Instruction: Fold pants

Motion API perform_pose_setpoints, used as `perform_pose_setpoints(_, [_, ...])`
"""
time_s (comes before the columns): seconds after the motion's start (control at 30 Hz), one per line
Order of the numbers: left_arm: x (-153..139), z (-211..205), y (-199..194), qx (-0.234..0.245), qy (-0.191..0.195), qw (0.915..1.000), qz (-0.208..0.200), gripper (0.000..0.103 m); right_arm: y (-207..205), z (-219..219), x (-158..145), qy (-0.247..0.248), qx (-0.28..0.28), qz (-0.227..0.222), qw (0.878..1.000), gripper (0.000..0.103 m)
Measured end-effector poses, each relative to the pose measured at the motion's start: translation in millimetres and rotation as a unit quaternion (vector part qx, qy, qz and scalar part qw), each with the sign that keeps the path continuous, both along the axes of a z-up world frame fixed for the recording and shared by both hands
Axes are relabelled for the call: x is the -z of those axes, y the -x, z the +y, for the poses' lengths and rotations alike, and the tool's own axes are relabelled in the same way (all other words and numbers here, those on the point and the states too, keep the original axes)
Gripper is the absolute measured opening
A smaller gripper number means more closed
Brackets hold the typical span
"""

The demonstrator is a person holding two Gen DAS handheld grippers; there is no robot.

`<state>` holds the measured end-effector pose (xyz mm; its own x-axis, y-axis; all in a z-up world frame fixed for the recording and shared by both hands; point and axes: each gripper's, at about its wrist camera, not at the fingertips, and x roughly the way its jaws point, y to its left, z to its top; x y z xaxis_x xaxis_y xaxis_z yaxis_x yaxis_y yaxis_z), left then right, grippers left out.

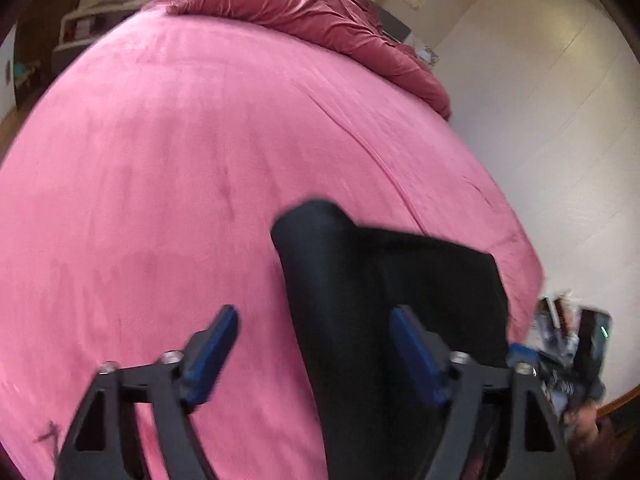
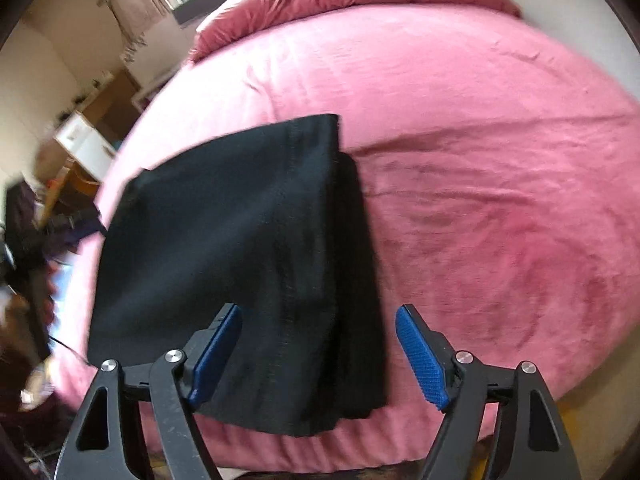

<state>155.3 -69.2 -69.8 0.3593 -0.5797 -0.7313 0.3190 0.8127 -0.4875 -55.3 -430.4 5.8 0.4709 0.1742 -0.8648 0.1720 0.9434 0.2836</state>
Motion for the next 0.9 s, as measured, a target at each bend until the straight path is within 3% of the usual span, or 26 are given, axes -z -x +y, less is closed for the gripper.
perform_pose_setpoints(0.07, [7, 6, 12, 0.010, 0.012, 0.9998, 0.010, 0.085, -7, 1, 3, 0.003, -0.006, 0.004, 1.000, 0.080])
perform_pose_setpoints(0.2, [28, -8, 28, 0.046, -0.001, 0.9984, 0.032, 0.085, -30, -8, 24, -0.010, -0.018, 0.029, 0.999, 0.084])
perform_pose_setpoints(0.37, [45, -29, 23, 0.060, 0.031, 0.9953, 0.069, 0.085, -48, -21, 47, -0.089, -0.034, 0.034, 0.995, 0.085])
perform_pose_setpoints(0.47, [46, -32, 33, 0.072, 0.033, 0.9939, 0.077, 0.076, -52, -31, 61, -0.132, -0.034, 0.033, 0.990, 0.086])
perform_pose_setpoints(0.57, [41, -32, 37, 0.082, 0.034, 0.9939, 0.066, 0.061, -50, -28, 65, -0.138, -0.045, 0.024, 0.989, 0.077])
perform_pose_setpoints(0.63, [31, -34, 39, 0.089, 0.035, 0.9942, 0.050, 0.046, -49, -24, 62, -0.142, -0.057, 0.022, 0.988, 0.065])
perform_pose_setpoints(0.7, [22, -44, 42, 0.093, 0.029, 0.9946, 0.034, 0.040, -48, -19, 55, -0.134, -0.067, 0.018, 0.989, 0.050])
perform_pose_setpoints(0.9, [-14, -29, 55, 0.094, -0.010, 0.9950, -0.029, 0.037, -54, 8, 21, -0.091, -0.103, -0.002, 0.991, 0.043])
